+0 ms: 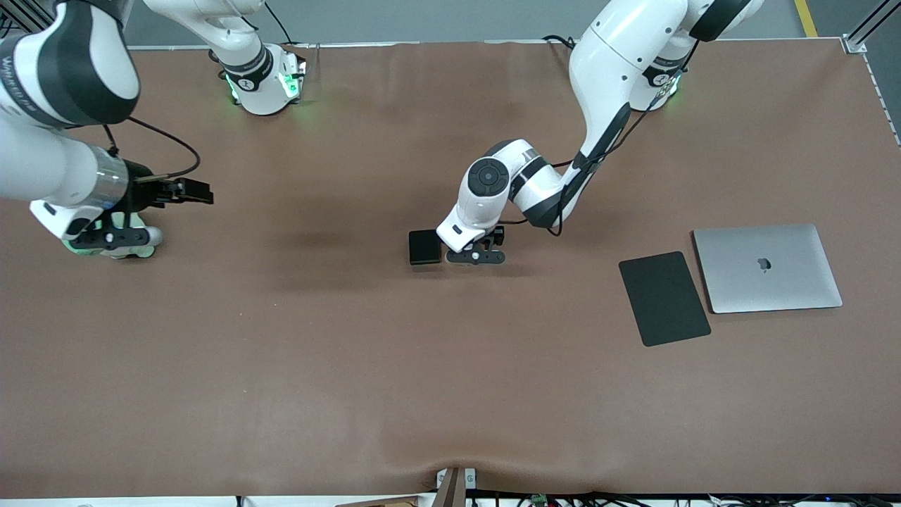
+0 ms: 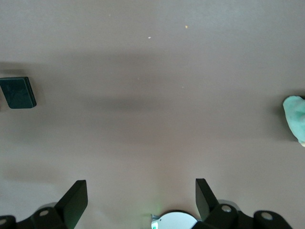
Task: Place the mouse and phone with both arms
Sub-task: 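Carry the mouse toward the mouse pad while the right gripper reaches the phone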
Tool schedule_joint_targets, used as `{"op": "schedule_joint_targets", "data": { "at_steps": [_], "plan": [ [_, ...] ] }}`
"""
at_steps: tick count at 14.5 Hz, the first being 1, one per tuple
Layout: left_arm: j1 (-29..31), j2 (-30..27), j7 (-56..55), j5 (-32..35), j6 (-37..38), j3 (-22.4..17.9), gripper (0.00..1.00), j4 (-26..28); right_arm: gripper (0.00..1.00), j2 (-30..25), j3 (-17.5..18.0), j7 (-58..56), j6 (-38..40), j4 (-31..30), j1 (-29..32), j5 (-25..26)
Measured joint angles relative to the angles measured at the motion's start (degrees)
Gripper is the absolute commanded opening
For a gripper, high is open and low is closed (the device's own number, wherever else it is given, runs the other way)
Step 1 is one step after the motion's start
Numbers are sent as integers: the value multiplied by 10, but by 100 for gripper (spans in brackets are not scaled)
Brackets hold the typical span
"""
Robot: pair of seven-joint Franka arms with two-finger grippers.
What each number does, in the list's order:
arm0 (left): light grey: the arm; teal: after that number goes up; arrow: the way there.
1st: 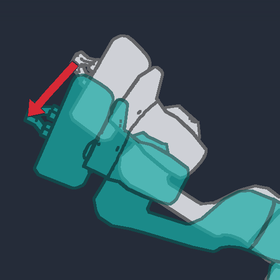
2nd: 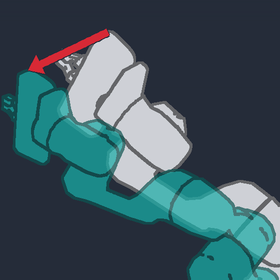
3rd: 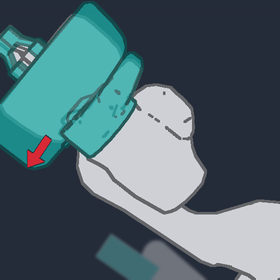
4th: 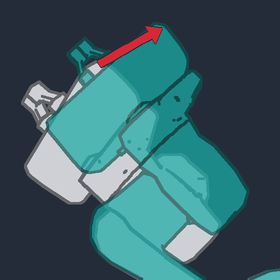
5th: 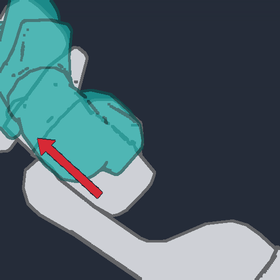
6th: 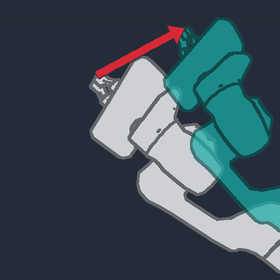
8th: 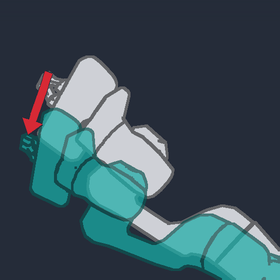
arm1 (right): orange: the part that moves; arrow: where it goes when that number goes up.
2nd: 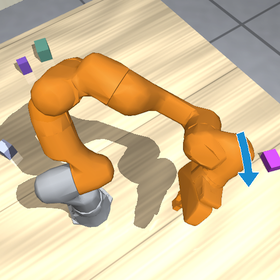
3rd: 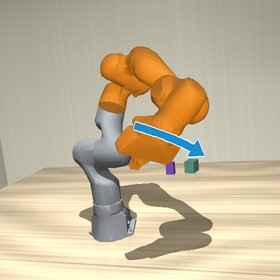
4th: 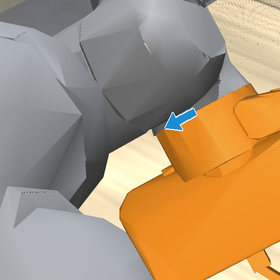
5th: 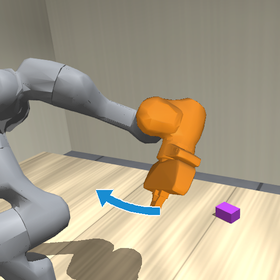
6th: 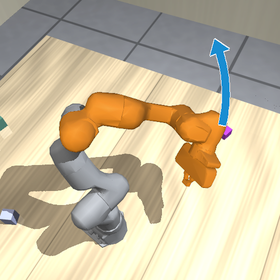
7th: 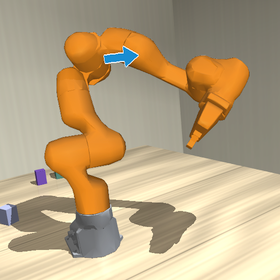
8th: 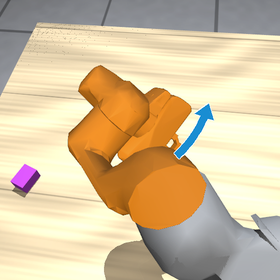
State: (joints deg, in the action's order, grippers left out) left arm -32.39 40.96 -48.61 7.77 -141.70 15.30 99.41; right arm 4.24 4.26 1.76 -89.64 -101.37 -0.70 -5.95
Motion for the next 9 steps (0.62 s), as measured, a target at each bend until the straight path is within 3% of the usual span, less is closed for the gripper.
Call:
{"op": "schedule_joint_targets", "data": {
  "at_steps": [3,4,5,6,7,9],
  "plan": [
    [-6,7,-13,0,0,0,73,0,100,-1,3,15,-40,-30,-11,0],
    [-8,9,-17,0,0,0,64,0,100,-1,6,24,-53,-40,-15,0],
    [-10,10,-20,0,0,0,42,0,100,-1,9,30,-66,-48,-20,0],
    [-11,10,-21,0,0,0,11,0,100,-1,14,35,-78,-56,-25,0],
    [-11,10,-21,1,0,0,0,0,100,-1,18,38,-88,-63,-30,0],
    [-8,8,-21,16,8,-3,0,-2,100,-1,22,49,-102,-74,-45,-5]
  ]
}}
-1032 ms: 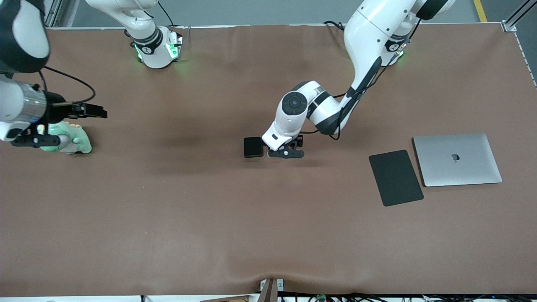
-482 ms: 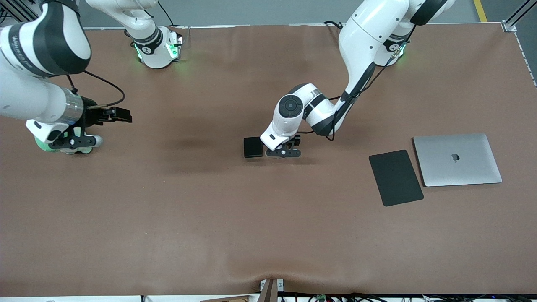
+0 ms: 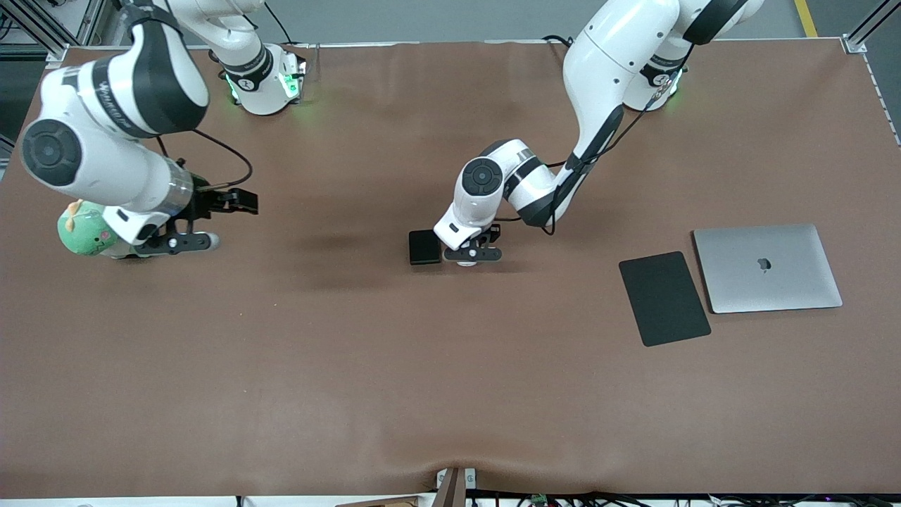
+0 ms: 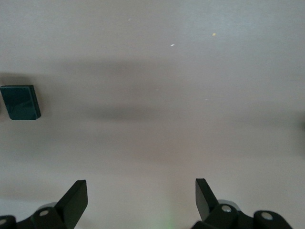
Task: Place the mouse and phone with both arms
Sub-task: 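Carry the mouse toward the mouse pad while the right gripper reaches the phone, then lower the mouse onto the pad while the right gripper grasps the phone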
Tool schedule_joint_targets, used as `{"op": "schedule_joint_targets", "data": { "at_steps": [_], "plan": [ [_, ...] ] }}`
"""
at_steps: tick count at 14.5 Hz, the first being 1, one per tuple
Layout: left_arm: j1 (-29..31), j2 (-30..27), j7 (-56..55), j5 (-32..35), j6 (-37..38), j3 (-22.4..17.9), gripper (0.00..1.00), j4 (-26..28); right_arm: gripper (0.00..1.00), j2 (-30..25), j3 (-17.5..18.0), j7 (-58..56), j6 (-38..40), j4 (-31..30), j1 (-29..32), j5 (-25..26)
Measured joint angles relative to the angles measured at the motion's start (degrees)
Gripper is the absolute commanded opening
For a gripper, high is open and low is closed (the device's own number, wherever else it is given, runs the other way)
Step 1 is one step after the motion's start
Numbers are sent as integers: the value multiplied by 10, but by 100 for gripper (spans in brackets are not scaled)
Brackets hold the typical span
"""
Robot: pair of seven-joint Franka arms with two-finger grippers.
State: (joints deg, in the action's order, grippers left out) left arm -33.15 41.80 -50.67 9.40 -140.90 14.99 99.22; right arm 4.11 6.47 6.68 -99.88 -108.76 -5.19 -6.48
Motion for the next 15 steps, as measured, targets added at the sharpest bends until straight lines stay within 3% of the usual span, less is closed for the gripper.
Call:
{"op": "schedule_joint_targets", "data": {
  "at_steps": [3,8,12,15],
  "plan": [
    [29,-23,11,21,48,-5,0,-11,100,0,3,38,-47,-22,-37,-7],
    [126,-128,99,22,132,-5,0,-19,100,8,12,93,-132,-61,-95,-10],
    [205,-198,188,22,205,-5,0,-18,100,44,66,157,-200,-68,-103,-11],
    [262,-227,238,22,242,-4,0,-15,100,76,86,174,-236,-69,-104,-11]
  ]
}}
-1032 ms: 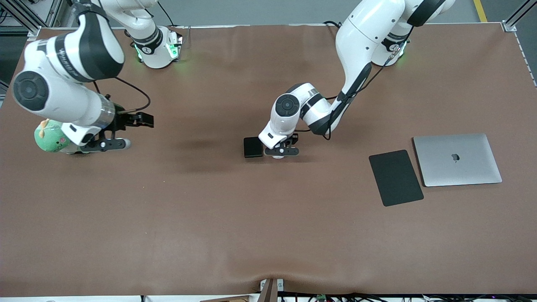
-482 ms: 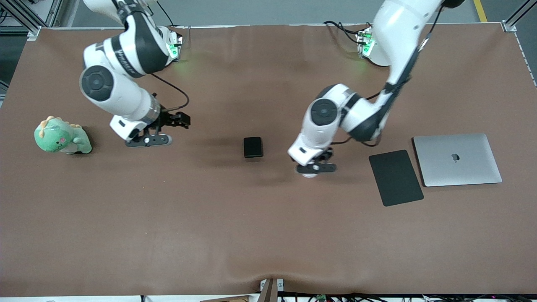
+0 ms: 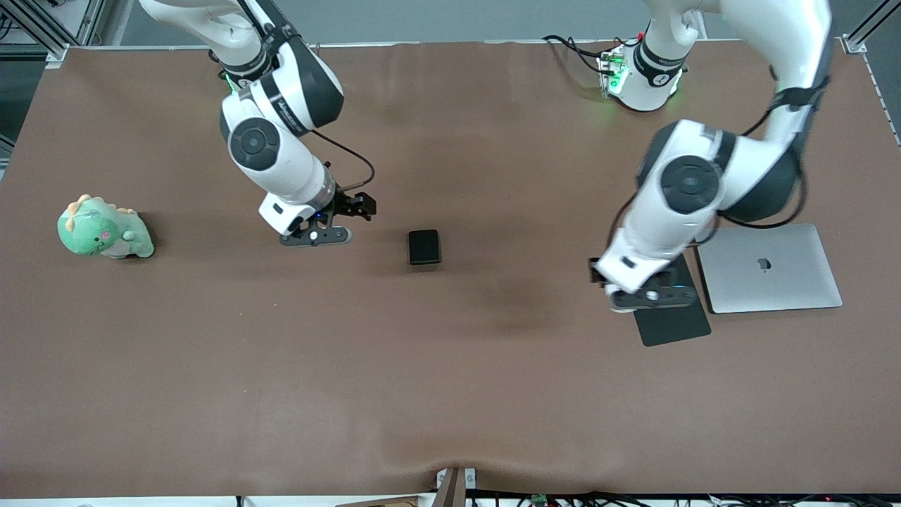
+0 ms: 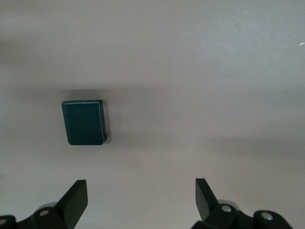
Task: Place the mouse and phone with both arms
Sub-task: 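Lower the mouse onto the pad while the right gripper grasps the phone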
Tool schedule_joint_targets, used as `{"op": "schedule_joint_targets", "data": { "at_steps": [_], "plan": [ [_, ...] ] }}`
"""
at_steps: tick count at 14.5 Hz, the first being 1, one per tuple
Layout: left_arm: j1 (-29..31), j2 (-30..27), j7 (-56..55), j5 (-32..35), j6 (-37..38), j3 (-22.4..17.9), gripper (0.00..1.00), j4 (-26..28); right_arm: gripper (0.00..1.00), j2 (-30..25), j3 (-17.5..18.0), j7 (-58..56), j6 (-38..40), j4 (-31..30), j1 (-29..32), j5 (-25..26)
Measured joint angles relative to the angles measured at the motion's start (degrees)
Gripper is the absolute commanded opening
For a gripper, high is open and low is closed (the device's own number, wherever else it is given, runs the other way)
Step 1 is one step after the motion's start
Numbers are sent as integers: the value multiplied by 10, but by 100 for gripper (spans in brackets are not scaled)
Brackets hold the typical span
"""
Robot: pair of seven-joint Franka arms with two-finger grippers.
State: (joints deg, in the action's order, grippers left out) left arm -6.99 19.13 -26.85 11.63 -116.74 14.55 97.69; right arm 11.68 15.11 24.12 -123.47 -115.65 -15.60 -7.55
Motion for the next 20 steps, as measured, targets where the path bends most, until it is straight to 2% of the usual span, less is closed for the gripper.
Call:
{"op": "schedule_joint_targets", "data": {
  "at_steps": [4,7,13,17,20],
  "plan": [
    [74,-11,65,-4,11,0,0,16,100,28,17,21,-39,0,0,0],
    [119,-10,94,-5,-6,0,0,52,100,53,31,61,-91,-1,-10,0],
    [146,-7,99,-5,-146,1,0,158,100,116,33,91,-191,-2,-50,0],
    [151,-4,99,-5,-205,0,0,205,100,164,33,97,-266,-3,-72,6],
    [165,11,105,-5,-253,0,0,228,100,195,31,117,-289,4,-77,55]
  ]
}}
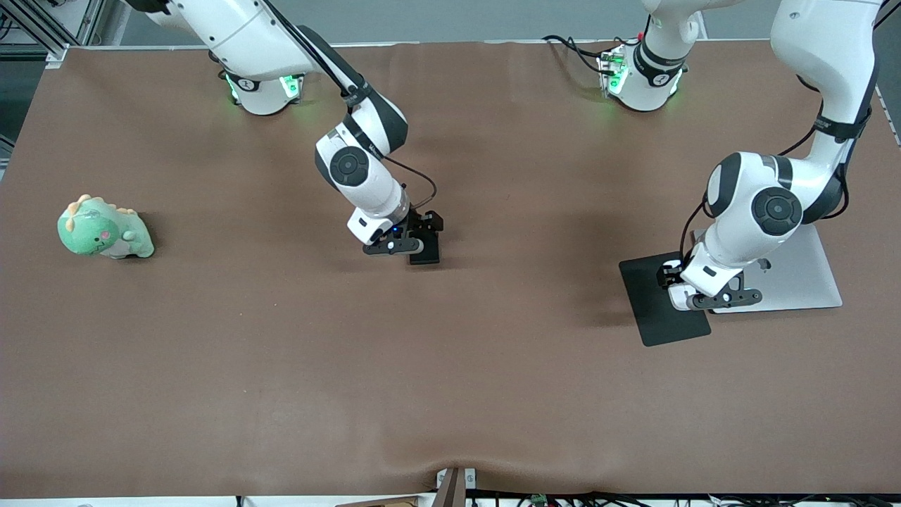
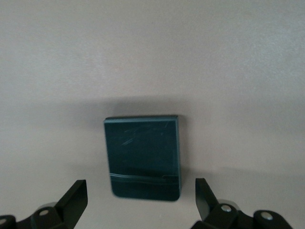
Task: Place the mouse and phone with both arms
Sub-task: 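Lower the mouse onto the pad while the right gripper grasps the phone, then open the left gripper to release the mouse on the pad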
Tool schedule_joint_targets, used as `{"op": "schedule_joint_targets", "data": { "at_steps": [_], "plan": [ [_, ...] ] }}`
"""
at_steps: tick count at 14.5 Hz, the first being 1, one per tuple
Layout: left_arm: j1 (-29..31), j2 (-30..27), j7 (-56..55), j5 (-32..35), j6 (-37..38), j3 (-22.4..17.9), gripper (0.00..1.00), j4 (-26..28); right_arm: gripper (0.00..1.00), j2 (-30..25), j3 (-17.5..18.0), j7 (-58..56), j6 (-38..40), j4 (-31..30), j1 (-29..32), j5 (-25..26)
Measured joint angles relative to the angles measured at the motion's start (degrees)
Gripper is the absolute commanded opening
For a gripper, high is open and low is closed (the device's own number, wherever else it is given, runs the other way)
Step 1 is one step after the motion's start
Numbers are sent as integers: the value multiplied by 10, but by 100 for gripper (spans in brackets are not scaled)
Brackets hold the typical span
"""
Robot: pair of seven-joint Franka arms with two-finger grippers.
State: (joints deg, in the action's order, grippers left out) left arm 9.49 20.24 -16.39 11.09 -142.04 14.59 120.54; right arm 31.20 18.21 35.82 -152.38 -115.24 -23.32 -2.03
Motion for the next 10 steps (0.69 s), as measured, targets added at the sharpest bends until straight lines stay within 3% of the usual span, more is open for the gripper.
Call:
{"op": "schedule_joint_targets", "data": {
  "at_steps": [4,10],
  "plan": [
    [6,29,6,0,-52,0,0,15,100,42,-4,73,0,38,0,81],
    [24,75,28,0,-112,0,0,23,100,57,-3,86,2,50,-3,90]
  ]
}}
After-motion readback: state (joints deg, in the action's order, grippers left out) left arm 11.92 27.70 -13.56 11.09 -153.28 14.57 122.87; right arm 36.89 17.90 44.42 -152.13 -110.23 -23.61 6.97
